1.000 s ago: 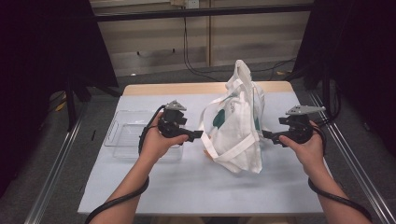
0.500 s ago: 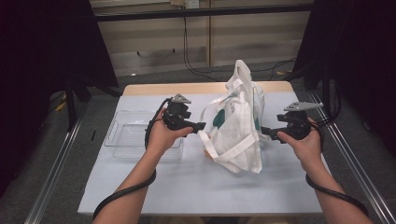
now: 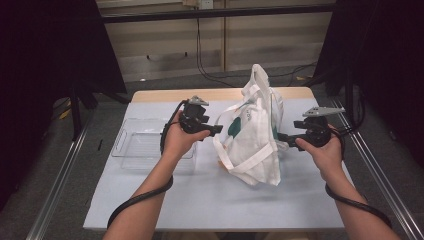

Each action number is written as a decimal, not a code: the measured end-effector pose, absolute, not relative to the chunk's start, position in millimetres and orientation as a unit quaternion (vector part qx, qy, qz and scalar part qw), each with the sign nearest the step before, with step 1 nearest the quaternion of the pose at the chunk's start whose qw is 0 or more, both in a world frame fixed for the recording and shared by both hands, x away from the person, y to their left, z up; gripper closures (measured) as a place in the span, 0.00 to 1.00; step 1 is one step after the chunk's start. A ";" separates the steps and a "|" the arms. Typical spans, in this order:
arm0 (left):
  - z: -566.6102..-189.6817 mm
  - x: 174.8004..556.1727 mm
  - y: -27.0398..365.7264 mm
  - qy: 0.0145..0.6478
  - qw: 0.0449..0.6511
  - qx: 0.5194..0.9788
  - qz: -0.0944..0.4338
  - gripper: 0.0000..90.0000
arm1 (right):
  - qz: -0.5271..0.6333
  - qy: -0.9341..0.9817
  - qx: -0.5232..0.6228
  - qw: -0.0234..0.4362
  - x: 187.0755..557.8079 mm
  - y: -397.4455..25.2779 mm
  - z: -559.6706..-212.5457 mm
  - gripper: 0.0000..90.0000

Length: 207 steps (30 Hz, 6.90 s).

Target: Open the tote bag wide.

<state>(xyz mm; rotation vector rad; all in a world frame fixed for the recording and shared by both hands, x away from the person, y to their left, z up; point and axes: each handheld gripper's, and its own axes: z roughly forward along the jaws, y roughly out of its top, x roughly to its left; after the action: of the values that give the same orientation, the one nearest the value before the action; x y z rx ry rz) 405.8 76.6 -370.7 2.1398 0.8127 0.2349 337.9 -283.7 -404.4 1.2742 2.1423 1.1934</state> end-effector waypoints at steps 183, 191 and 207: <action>-400.6 421.8 73.5 0.374 0.392 0.836 0.084 0.98 | 0.433 0.725 0.502 0.188 350.5 -293.0 -408.2 0.61; -402.3 421.0 70.2 0.374 0.404 0.831 0.079 0.98 | 0.444 0.733 0.478 0.190 354.9 -285.3 -402.3 0.96; -383.0 423.8 53.4 0.355 0.443 0.818 0.094 0.66 | 0.446 0.739 0.470 0.183 357.5 -280.9 -398.0 0.98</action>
<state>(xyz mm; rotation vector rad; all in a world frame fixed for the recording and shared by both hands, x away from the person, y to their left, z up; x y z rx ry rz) 423.8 53.4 -383.0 2.0276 0.8808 0.2340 357.5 -280.9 -398.0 1.3263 2.0851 1.2572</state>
